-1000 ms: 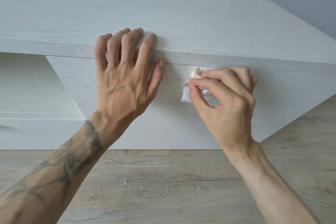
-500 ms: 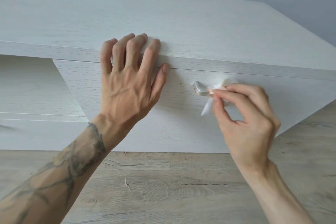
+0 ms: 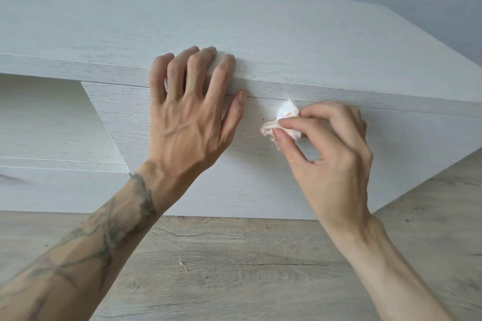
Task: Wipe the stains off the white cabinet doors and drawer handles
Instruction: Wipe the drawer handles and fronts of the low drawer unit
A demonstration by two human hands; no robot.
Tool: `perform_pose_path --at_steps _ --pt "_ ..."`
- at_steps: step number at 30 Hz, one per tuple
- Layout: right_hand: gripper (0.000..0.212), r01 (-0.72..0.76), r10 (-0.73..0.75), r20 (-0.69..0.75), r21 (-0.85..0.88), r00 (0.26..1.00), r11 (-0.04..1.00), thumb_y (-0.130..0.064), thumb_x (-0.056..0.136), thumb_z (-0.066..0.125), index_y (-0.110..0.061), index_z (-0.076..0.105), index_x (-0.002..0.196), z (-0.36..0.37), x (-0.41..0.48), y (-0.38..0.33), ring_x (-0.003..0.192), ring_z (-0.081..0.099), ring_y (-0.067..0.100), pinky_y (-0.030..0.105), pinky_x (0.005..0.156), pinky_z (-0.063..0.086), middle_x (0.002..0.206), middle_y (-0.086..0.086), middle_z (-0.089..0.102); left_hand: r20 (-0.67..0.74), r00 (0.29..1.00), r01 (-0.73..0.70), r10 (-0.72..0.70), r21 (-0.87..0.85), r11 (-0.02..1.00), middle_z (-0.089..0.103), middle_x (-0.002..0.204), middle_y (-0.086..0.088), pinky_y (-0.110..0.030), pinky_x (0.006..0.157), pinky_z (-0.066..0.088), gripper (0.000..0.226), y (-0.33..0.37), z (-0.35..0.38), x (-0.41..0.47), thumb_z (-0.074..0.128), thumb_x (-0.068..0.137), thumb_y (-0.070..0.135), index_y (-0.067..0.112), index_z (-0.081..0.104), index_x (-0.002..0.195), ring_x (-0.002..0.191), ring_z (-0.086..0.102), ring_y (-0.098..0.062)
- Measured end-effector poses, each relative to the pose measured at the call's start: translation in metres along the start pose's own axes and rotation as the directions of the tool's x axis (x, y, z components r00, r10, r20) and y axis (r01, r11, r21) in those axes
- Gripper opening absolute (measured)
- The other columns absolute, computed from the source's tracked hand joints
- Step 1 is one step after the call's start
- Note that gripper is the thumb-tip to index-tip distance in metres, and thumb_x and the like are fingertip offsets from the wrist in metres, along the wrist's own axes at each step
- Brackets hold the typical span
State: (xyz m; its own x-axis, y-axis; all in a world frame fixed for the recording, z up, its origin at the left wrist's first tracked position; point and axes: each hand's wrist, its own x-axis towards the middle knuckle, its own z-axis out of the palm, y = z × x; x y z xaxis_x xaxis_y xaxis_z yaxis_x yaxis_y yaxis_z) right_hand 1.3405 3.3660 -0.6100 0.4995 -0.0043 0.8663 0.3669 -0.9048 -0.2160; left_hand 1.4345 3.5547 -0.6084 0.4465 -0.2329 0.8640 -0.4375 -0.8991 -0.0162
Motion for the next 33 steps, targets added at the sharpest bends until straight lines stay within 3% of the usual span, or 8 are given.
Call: perform_pose_path --at_steps 6,12,16,20,33 --pt "0.008 0.15 -0.149 0.026 -0.08 0.989 0.985 -0.005 0.096 0.077 -0.009 0.081 0.09 0.013 0.003 0.002 0.088 0.071 0.029 0.042 0.084 0.045 0.096 0.003 0.076 -0.007 1.0 -0.008 0.009 0.019 1.0 0.059 0.138 -0.015 -0.051 0.115 0.029 0.047 0.0 0.002 0.0 0.043 0.111 0.044 0.01 0.059 0.139 0.13 0.049 -0.036" --pt "0.017 0.233 -0.233 0.01 -0.072 0.972 0.97 0.003 0.096 0.072 -0.007 0.082 0.088 0.002 -0.005 0.008 0.091 0.074 0.028 0.047 0.082 0.051 0.097 0.004 0.078 -0.005 1.0 -0.003 0.003 0.01 1.0 0.059 0.139 -0.015 -0.05 0.116 0.029 0.047 0.0 0.0 -0.001 0.042 0.111 0.044 0.01 0.059 0.139 0.13 0.048 -0.035" --pt "0.011 0.227 -0.227 0.001 -0.077 0.974 0.971 -0.003 0.096 0.076 -0.009 0.083 0.089 0.014 0.006 0.012 0.088 0.072 0.029 0.041 0.085 0.045 0.095 0.003 0.078 -0.01 1.0 -0.003 0.003 0.016 1.0 0.059 0.138 -0.015 -0.05 0.115 0.029 0.048 -0.001 0.001 0.0 0.042 0.111 0.044 0.01 0.06 0.139 0.13 0.049 -0.035" --pt "0.014 0.219 -0.223 -0.041 -0.076 0.974 0.973 -0.006 0.098 0.076 -0.011 0.084 0.087 0.01 -0.002 0.012 0.085 0.071 0.028 0.046 0.079 0.05 0.094 -0.001 0.079 -0.009 1.0 -0.004 0.004 0.014 1.0 0.059 0.138 -0.015 -0.051 0.115 0.03 0.047 -0.001 0.001 0.0 0.042 0.111 0.044 0.01 0.06 0.139 0.129 0.051 -0.037" --pt "0.012 0.216 -0.22 -0.046 -0.088 0.974 0.973 -0.007 0.098 0.076 -0.012 0.085 0.091 0.017 0.0 0.016 0.094 0.056 0.021 0.039 0.083 0.046 0.099 -0.004 0.08 -0.009 1.0 -0.009 0.009 0.017 1.0 0.059 0.139 -0.015 -0.05 0.115 0.029 0.048 -0.002 0.002 -0.001 0.042 0.111 0.045 0.01 0.059 0.139 0.129 0.049 -0.036"
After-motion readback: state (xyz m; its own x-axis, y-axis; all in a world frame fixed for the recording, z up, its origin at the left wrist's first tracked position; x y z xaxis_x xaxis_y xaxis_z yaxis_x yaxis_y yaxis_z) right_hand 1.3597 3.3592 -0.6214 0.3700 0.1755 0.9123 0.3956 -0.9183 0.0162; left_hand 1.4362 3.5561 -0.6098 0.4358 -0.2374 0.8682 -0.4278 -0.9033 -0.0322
